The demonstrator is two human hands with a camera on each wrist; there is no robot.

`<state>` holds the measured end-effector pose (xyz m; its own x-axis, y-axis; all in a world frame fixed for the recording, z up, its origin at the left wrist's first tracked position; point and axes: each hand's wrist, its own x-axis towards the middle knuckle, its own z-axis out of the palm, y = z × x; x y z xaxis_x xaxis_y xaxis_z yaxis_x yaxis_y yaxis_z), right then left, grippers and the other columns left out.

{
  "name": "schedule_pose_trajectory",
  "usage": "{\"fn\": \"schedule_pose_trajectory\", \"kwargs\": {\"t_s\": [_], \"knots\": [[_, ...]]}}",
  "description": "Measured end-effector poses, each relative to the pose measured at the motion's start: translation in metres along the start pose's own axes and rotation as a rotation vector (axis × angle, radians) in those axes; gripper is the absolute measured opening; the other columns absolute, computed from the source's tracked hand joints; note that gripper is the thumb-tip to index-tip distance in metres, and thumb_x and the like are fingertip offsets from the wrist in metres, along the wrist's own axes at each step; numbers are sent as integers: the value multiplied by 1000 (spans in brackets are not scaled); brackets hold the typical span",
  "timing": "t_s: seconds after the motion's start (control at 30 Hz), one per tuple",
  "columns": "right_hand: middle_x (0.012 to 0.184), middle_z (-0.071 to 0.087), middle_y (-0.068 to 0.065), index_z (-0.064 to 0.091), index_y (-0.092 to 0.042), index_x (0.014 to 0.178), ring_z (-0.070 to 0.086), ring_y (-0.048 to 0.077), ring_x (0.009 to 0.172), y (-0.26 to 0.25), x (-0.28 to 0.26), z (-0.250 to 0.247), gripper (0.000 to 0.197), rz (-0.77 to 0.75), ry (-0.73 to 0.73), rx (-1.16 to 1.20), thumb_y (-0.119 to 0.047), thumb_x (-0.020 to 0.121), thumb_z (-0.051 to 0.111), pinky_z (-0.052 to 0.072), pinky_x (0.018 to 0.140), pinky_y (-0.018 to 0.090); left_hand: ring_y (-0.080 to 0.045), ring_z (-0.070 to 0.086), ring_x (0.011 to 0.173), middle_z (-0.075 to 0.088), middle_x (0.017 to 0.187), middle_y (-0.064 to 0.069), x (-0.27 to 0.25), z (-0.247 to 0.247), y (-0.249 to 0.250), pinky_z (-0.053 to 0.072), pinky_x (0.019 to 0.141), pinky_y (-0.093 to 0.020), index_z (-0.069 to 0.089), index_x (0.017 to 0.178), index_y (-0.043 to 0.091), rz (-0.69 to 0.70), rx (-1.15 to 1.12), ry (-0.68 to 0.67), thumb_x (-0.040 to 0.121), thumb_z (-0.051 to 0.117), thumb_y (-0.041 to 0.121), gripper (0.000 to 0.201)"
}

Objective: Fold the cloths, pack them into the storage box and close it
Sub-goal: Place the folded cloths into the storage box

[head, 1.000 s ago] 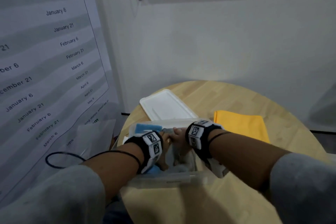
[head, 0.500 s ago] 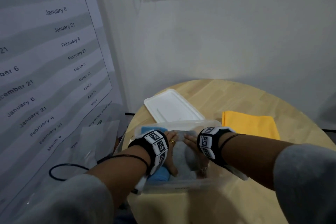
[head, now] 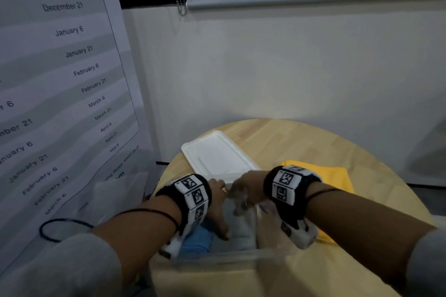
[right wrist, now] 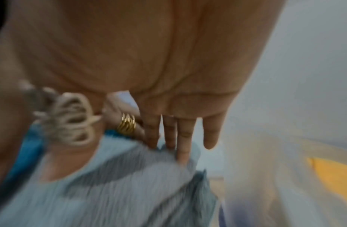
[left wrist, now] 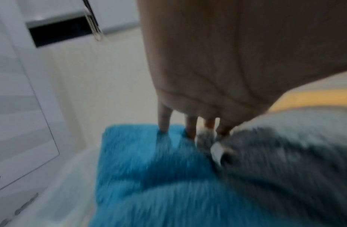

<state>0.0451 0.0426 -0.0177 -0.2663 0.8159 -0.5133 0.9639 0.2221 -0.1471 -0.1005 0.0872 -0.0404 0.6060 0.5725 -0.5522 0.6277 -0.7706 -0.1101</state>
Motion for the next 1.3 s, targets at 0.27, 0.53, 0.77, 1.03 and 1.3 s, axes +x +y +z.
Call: {"fn": "schedule_pose_trajectory", "kwargs": {"t_s": [0.27, 0.53, 0.77, 1.03, 1.3], "knots": [[78, 64, 11, 65, -1, 94, 57, 29, 78, 84, -80, 39, 17, 361, 982, 660, -3, 91, 48, 43, 73, 32, -29, 50, 114, 52, 123, -10, -26, -2, 90, 40, 96, -39, 57, 118, 11, 73, -421, 407, 94, 44, 42, 42], [152, 22, 6, 25, -18, 145, 30, 24, 138, 106, -83, 147, 74, 504, 197, 285, -31, 85, 64, 31, 110, 30, -28, 61, 98, 64, 105, -8, -25, 44, 154, 50, 81, -37, 58, 105, 13, -14, -288, 440, 91, 47, 46, 38], [143, 44, 6, 46, -17, 137, 40, 24, 130, 113, -76, 153, 50, 537, 345, 335, -41, 93, 51, 34, 105, 30, -30, 61, 99, 64, 106, -10, -16, 36, 145, 47, 80, -36, 56, 109, 13, -10, -215, 410, 91, 47, 38, 32], [128, 51, 16, 66, -7, 109, 46, 34, 119, 125, -80, 157, 44, 865, 755, 666, -45, 91, 52, 41, 95, 39, -29, 61, 101, 64, 109, -10, -4, 32, 139, 47, 83, -38, 56, 114, 11, -32, -149, 357, 91, 43, 50, 47], [91, 58, 19, 54, 1, 87, 58, 35, 85, 144, -93, 162, 42, 1177, 617, 996, -34, 78, 73, 45, 70, 37, -29, 62, 97, 65, 105, -11, 3, 36, 139, 49, 79, -37, 57, 109, 9, -48, -142, 364, 91, 44, 49, 45]]}}
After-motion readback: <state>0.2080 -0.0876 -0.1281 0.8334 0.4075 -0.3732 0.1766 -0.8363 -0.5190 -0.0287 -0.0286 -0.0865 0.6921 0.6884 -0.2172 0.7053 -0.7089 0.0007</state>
